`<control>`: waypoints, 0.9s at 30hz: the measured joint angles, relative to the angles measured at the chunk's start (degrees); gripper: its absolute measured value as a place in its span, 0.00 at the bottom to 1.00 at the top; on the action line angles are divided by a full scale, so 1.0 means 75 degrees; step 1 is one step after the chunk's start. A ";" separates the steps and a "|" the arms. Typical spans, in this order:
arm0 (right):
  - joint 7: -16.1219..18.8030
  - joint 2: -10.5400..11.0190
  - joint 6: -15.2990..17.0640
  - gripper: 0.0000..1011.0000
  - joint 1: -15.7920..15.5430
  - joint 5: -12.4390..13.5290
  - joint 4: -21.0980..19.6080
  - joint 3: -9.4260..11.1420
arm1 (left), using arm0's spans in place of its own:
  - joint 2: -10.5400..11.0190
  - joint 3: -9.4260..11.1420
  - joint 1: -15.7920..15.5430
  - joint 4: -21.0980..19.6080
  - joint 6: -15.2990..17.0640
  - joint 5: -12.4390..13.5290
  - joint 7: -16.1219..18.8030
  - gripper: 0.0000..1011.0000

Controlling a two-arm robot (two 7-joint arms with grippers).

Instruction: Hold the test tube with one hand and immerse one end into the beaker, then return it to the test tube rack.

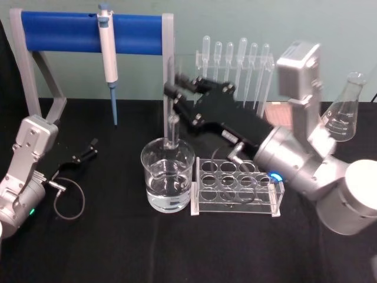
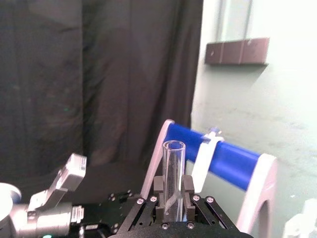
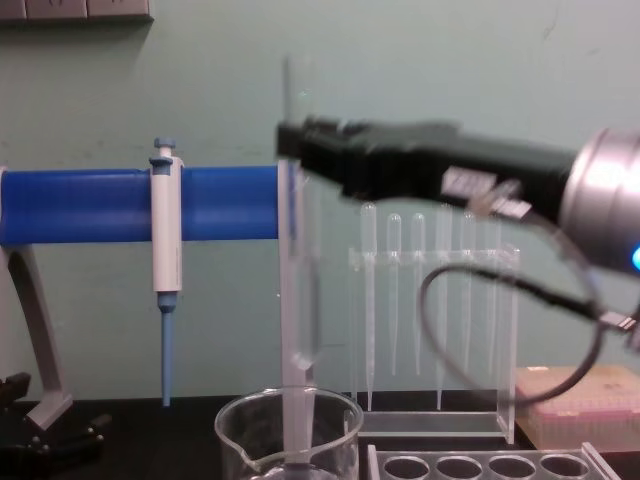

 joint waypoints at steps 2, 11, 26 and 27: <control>-0.0109 0.0153 0.0075 0.22 -0.0153 0.0071 -0.0359 0.0172 | 0.0000 0.0000 0.0000 0.0000 0.0000 0.0000 0.0000 0.99; -0.0488 0.0850 0.0167 0.22 -0.1215 0.0317 -0.1282 0.0985 | 0.0000 0.0000 0.0000 0.0000 0.0000 0.0000 0.0000 0.99; -0.0544 0.1037 -0.0194 0.22 -0.2075 0.0274 -0.0853 0.1333 | 0.0000 0.0000 0.0000 0.0000 0.0000 0.0000 0.0000 0.99; -0.0529 0.1010 -0.0215 0.22 -0.2039 0.0231 -0.0774 0.1304 | 0.0000 0.0000 0.0000 0.0000 0.0000 0.0000 0.0000 0.99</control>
